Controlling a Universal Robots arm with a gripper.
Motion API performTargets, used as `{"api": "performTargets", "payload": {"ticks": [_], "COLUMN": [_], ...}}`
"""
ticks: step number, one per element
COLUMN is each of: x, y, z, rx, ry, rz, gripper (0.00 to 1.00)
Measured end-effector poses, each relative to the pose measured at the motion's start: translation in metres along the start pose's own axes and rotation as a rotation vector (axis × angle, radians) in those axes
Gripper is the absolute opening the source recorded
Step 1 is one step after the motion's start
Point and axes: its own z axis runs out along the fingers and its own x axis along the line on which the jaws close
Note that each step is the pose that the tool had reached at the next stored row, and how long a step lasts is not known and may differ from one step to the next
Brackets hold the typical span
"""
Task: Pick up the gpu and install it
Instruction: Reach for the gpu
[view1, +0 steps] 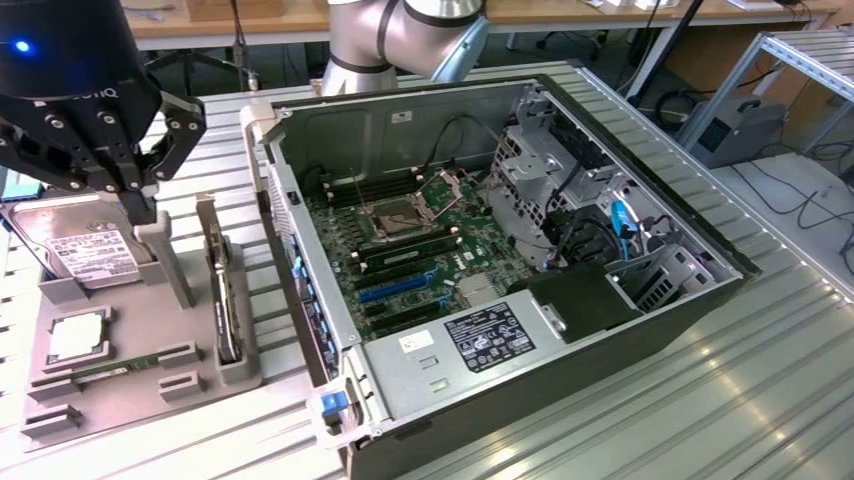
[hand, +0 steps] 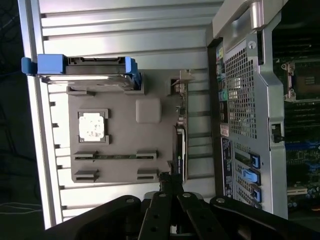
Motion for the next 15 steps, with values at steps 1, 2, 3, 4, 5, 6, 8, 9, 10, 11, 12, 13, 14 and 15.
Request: {"api": "performTargets", "payload": {"ticks": [1,2,3,4,5,6,8,9,10,11,12,13,14,15], "x": [0.002,0.004,0.005,0.006,0.008,0.009,0.009,0.009,0.009,0.009,0.009,0.009,0.009,0.009], "y": [-0.0008,-0.0016,-0.0023,-0.0035,-0.0050,-0.0066,-0.0099,-0.0112,-0.0123,-0.0135,-0.0144,-0.0150,-0.0150,-0.0150], "z": [0.0000,0.0000,-0.0001,-0.0002,-0.0002,-0.0002,-0.0001,-0.0001,0.0000,0.0001,0.0002,0.0002,0.0002,0.0002], "rx": [0.0000,0.0000,0.0000,0.0001,0.0000,0.0000,0.0000,0.0000,0.0000,0.0000,0.0000,0.0001,0.0001,0.0001], "ry": [0.0000,0.0000,0.0000,0.0001,0.0001,0.0000,0.0000,0.0000,0.0000,0.0000,0.0000,0.0001,0.0000,0.0000], "rz": [0.000,0.000,0.000,0.000,0.000,0.000,0.000,0.000,0.000,0.000,0.000,0.000,0.000,0.000], "gripper": [0.11,0.11,0.11,0.11,0.11,0.11,0.11,0.11,0.11,0.11,0.11,0.11,0.11,0.11]}}
